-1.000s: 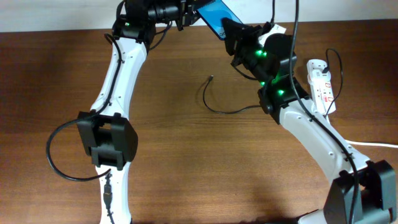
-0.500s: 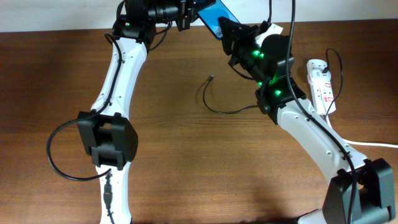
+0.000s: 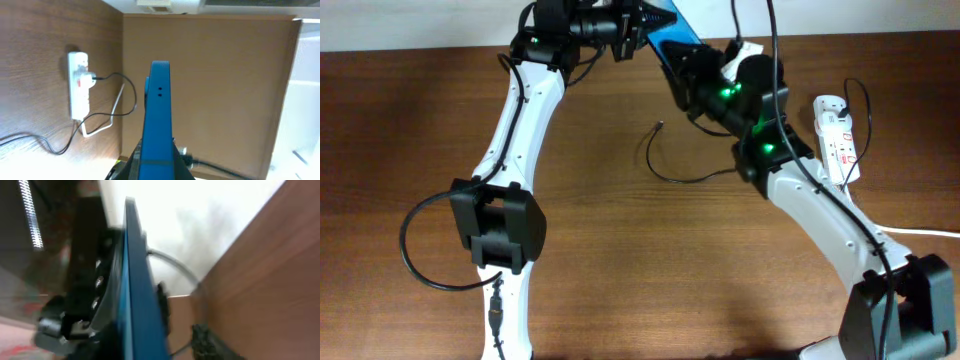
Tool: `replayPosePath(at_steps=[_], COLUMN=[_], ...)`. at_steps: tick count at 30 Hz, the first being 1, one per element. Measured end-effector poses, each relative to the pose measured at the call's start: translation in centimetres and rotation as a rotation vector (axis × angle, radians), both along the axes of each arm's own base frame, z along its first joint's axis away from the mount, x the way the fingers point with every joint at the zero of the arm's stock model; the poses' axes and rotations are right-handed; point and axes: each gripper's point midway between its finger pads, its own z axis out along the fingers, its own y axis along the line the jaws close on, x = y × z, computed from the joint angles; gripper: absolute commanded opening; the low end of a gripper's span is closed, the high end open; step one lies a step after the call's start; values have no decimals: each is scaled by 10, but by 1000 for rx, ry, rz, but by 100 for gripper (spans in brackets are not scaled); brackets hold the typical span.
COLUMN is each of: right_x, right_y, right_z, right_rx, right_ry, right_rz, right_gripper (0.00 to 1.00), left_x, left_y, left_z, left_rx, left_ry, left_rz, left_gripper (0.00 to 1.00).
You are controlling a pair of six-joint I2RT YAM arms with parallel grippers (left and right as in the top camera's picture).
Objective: Plug charger to phone and switch on socket
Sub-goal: 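Release the phone from the right gripper, keep it in left gripper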
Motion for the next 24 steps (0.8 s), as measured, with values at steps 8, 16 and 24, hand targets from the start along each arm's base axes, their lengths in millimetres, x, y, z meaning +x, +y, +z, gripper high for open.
replayPosePath(at_steps=[8,16,24], right_x=[-1,-23,-21], right_y=[-71,-70,-47], right_z=[-95,-132,-183], right_rx=[-404,-582,-629], right_ry=[123,154,184], right_rz=[27,162,273], right_gripper=[64,64,57], left_x=[-17,-40,-36], left_y=[20,50,76], left_z=[-14,-50,-95], left_rx=[37,131,193], left_ry=[-117,-163,-197], left_rz=[-116,-180,-199], left_gripper=[0,0,0])
